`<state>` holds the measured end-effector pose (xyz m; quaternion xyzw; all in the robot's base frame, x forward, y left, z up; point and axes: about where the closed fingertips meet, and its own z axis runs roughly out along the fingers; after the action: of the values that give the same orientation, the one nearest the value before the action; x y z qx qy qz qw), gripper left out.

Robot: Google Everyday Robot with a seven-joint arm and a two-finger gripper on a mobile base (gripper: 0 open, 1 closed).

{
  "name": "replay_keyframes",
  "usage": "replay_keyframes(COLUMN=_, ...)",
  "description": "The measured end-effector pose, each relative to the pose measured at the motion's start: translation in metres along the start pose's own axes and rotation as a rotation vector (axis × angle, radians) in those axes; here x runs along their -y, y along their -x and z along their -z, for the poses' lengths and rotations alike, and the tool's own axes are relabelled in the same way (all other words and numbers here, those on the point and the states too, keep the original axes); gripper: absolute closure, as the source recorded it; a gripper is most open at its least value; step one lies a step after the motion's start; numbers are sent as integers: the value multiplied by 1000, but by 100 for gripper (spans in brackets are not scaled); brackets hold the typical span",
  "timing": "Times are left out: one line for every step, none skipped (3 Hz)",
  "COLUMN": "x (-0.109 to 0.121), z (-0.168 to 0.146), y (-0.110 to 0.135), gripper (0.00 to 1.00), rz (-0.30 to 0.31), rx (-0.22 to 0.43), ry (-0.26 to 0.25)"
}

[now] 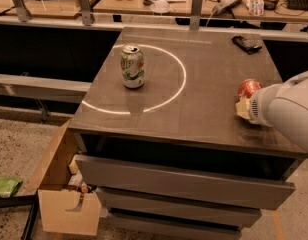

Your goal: Move coke can near rxbar chocolate

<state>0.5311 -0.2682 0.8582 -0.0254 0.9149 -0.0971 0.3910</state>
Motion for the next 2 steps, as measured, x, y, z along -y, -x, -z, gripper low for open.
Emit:
replay_keyframes(x=-9, z=-13, y=11, gripper=92, rz=-11, rx=9, ry=-15)
replay_keyframes(x=-15, z=-28, y=49, gripper=100, rz=-23, rx=86, ry=-33)
